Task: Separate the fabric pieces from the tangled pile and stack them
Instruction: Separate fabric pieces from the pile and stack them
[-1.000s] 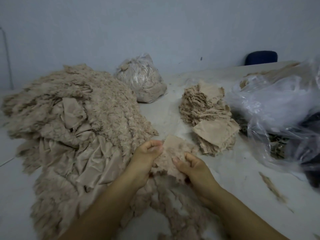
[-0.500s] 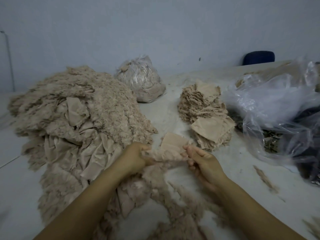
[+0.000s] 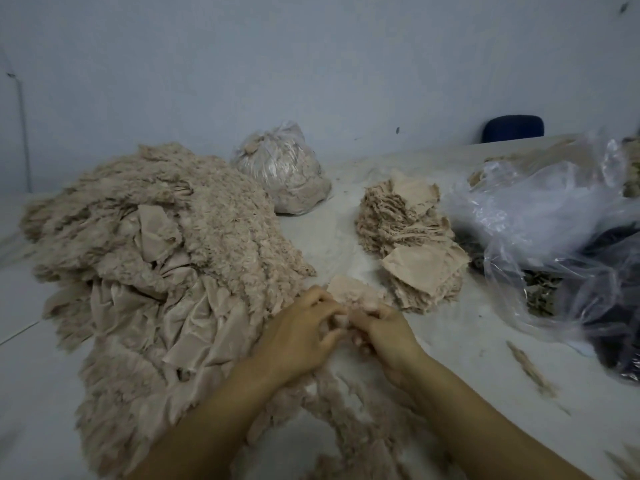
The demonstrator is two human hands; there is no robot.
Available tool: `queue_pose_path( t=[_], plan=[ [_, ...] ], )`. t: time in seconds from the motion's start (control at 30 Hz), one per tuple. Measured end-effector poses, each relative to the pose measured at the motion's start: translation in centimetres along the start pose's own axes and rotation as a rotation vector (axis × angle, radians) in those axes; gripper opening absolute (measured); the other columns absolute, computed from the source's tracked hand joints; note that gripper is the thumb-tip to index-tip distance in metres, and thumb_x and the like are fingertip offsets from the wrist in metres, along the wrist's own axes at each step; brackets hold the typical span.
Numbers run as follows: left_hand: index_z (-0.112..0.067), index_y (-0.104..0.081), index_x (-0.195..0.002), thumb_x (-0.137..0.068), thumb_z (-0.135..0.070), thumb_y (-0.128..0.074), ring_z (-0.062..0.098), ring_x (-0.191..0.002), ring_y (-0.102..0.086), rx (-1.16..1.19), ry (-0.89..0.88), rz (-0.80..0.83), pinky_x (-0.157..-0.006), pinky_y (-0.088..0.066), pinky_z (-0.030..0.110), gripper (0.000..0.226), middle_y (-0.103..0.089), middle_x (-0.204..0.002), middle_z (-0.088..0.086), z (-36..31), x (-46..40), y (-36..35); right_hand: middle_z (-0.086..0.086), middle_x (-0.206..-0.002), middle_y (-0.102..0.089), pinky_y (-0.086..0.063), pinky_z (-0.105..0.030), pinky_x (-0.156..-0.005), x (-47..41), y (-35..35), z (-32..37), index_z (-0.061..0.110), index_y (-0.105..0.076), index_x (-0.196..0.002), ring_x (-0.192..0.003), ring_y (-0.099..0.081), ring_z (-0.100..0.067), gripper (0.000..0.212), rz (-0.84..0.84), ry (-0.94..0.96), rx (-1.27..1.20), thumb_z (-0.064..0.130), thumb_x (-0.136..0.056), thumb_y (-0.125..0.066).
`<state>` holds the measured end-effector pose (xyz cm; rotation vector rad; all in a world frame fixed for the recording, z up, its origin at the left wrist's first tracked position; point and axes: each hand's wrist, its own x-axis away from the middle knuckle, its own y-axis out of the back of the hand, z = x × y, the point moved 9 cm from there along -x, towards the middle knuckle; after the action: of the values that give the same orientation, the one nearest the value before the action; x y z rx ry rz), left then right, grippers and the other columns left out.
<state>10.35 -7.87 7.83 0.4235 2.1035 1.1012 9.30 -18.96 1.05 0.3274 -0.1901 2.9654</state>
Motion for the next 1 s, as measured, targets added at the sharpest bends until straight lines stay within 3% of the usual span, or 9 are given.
queue_pose_path(
  t=[0.17, 0.27, 0.33, 0.47, 0.57, 0.73, 0.8, 0.9, 1.0],
  plan=[
    [-0.033, -0.065, -0.089, -0.089, -0.036, -0.061, 0.006, -0.093, -0.062, 0.615, 0.475, -0.291, -0.077, -0.047, 0.016, 0.005, -0.068, -0.094, -0.012, 5.8, 0.7, 3.0, -0.009, -0.067, -0.064, -0.049, -0.024, -0.052, 0.5, -2.1, 0.7, 0.001, -0.063, -0.082, -0.055, -0.061, -0.014, 0.02, 0.228, 0.024, -0.282, -0.007, -0.092, -0.048],
    [-0.026, -0.067, -0.097, -0.065, -0.059, -0.075, 0.014, -0.101, -0.063, 0.834, 0.592, 0.034, -0.089, -0.048, 0.026, 0.046, -0.069, -0.107, 0.003, 5.5, -0.2, 0.1, -0.013, -0.078, -0.07, -0.055, -0.03, -0.065, 1.1, -3.6, 0.9, -0.001, -0.069, -0.086, -0.069, -0.067, -0.021, 0.017, 0.383, -0.01, -0.391, -0.004, -0.086, -0.052],
    [-0.014, -0.072, -0.083, -0.061, -0.048, -0.082, 0.022, -0.086, -0.065, 0.945, 0.637, 0.181, -0.08, -0.049, 0.035, 0.042, -0.071, -0.093, 0.015, 4.4, 0.3, -1.9, -0.016, -0.084, -0.068, -0.056, -0.03, -0.065, 0.8, -3.2, 1.1, 0.0, -0.065, -0.092, -0.073, -0.067, -0.022, 0.013, 0.332, 0.02, -0.388, 0.006, -0.09, -0.053],
    [-0.008, -0.058, -0.072, -0.085, -0.028, -0.066, 0.019, -0.063, -0.051, 0.85, 0.626, 0.002, -0.056, -0.041, 0.023, 0.026, -0.055, -0.064, 0.006, 4.7, 0.6, -2.2, -0.012, -0.077, -0.066, -0.054, -0.031, -0.058, 0.8, -2.9, 0.0, 0.011, -0.067, -0.085, -0.067, -0.065, -0.02, 0.036, 0.27, 0.023, -0.232, 0.044, -0.092, -0.054],
    [-0.005, -0.063, -0.085, -0.08, -0.043, -0.064, 0.02, -0.061, -0.059, 1.038, 0.712, -0.016, -0.053, -0.046, 0.024, 0.038, -0.064, -0.07, 0.01, 4.1, 0.8, -3.0, -0.006, -0.073, -0.066, -0.051, -0.027, -0.06, 0.6, -1.6, 0.1, 0.013, -0.061, -0.081, -0.065, -0.063, -0.015, 0.017, 0.109, 0.161, -0.002, 0.025, -0.081, -0.074],
    [-0.01, -0.056, -0.085, -0.073, -0.043, -0.065, 0.003, -0.027, -0.029, 1.116, 0.8, 0.12, -0.029, -0.02, 0.01, 0.037, -0.045, -0.041, -0.006, 4.1, 1.5, -3.5, -0.007, -0.064, -0.06, -0.042, -0.024, -0.052, 0.3, 1.5, 0.1, -0.002, -0.063, -0.081, -0.056, -0.053, -0.015, 0.024, -0.119, 0.184, -0.013, 0.018, -0.094, -0.059],
    [-0.009, -0.061, -0.092, -0.068, -0.04, -0.07, 0.005, -0.034, -0.046, 1.062, 0.749, 0.266, -0.033, -0.034, 0.014, 0.04, -0.059, -0.053, -0.004, 3.2, 1.7, -4.1, -0.011, -0.069, -0.059, -0.042, -0.027, -0.056, 0.4, 1.1, -0.3, -0.004, -0.062, -0.084, -0.06, -0.053, -0.019, 0.03, -0.062, 0.138, 0.027, 0.022, -0.097, -0.054],
    [-0.014, -0.06, -0.115, -0.072, -0.031, -0.076, 0.008, -0.087, -0.069, 1.035, 0.675, 0.308, -0.076, -0.056, 0.024, 0.049, -0.072, -0.098, -0.004, 2.6, 1.3, -4.7, -0.018, -0.079, -0.062, -0.048, -0.033, -0.064, 0.8, -0.2, -0.7, 0.0, -0.064, -0.083, -0.07, -0.058, -0.025, 0.03, 0.067, 0.073, 0.061, 0.024, -0.098, -0.052],
    [-0.017, -0.062, -0.103, -0.092, -0.028, -0.059, 0.004, -0.08, -0.066, 0.891, 0.644, 0.094, -0.065, -0.05, 0.013, 0.016, -0.07, -0.095, -0.01, 2.8, 0.6, -4.2, -0.019, -0.096, -0.072, -0.055, -0.041, -0.083, 0.8, -0.4, -0.3, 0.0, -0.068, -0.098, -0.088, -0.069, -0.031, 0.033, 0.032, 0.091, -0.012, 0.03, -0.097, -0.053]
  ],
)
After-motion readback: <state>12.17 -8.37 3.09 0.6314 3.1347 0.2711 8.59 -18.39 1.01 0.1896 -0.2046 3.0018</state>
